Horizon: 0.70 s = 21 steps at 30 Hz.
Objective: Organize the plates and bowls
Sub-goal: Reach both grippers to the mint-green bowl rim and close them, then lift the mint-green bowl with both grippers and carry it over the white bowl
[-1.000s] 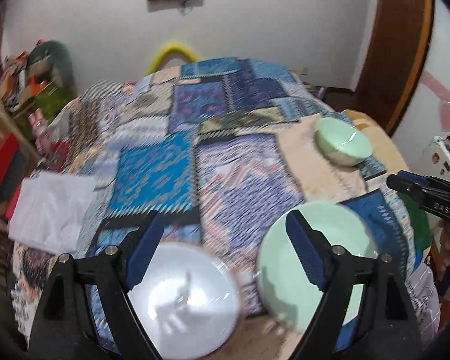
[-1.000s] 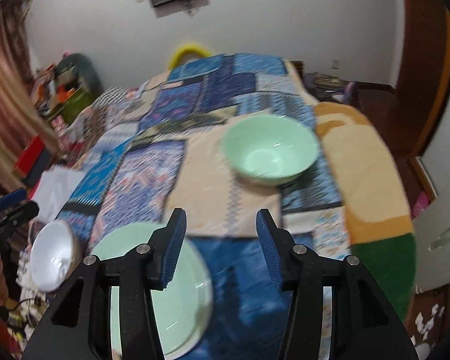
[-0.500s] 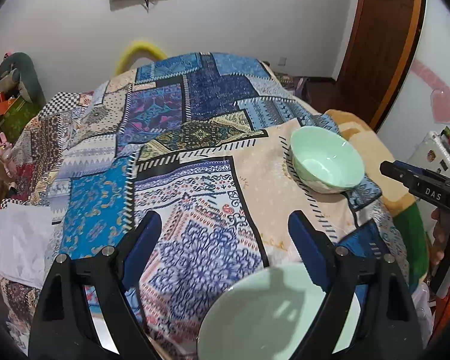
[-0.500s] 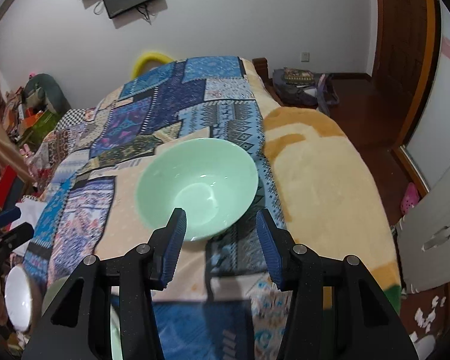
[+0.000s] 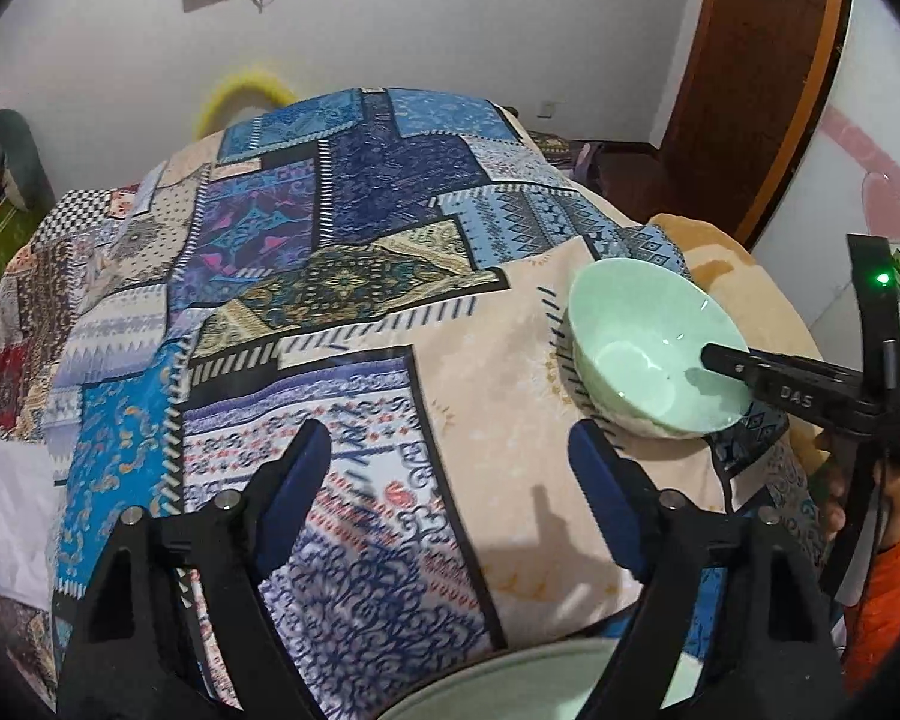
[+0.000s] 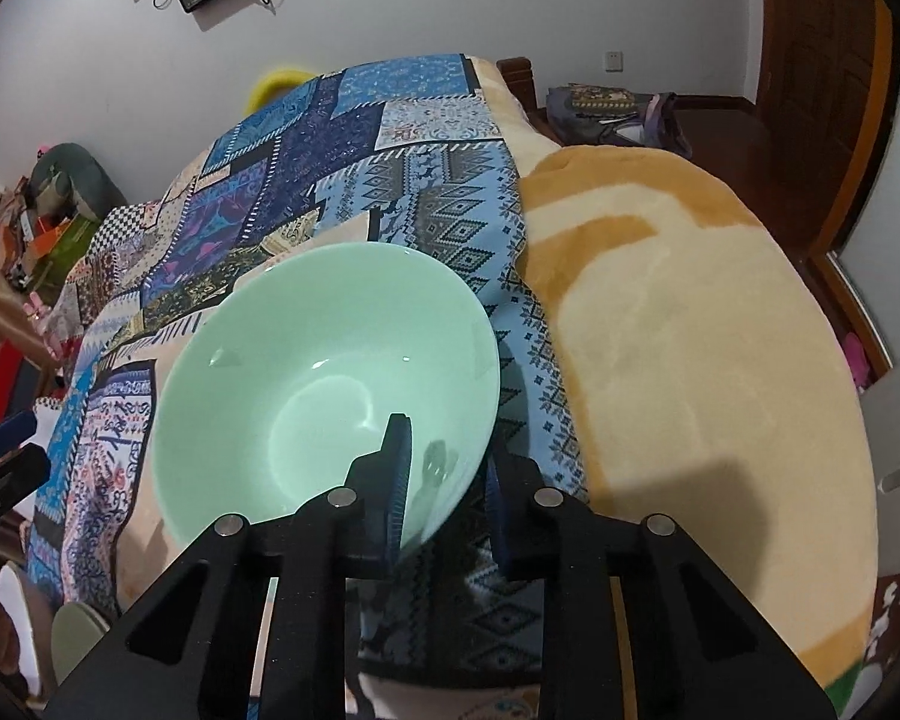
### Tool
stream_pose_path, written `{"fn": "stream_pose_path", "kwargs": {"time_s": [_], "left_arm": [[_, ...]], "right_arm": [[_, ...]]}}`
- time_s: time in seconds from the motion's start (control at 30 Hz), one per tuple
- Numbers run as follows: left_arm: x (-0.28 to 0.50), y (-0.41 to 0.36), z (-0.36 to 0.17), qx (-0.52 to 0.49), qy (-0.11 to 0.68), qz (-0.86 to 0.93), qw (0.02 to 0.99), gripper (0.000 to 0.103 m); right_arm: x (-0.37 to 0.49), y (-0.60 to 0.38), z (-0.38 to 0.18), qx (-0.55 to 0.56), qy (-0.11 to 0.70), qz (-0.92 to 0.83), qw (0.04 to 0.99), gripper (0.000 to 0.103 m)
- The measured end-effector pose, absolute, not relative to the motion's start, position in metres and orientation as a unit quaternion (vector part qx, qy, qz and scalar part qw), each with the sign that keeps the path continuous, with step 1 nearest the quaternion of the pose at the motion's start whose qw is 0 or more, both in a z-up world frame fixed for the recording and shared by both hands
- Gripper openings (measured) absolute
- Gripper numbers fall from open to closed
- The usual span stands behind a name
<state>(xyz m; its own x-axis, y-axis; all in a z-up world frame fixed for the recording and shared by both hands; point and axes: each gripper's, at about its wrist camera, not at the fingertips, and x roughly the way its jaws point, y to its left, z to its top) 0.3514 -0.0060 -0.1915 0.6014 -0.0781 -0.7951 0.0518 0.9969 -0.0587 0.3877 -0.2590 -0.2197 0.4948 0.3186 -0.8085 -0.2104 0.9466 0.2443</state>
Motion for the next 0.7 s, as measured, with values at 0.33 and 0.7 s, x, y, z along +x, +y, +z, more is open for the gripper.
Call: {"fn": "stream_pose_path", "kwargs": {"time_s": [0.33,0.7], "left_arm": [[0.37,-0.025,-0.205,-0.039,0.466,-0.068,0.881,0.064],[0.384,-0.029,-0.236,-0.048,0.512,-0.063,0.855,0.045]], "right_arm": [[0.372,-0.24,-0.217,0.032,0.475,0.213,0.853,0.019],[0.353,-0.217,-0.22,0.034,0.487,0.261,0.833,0.019]]}}
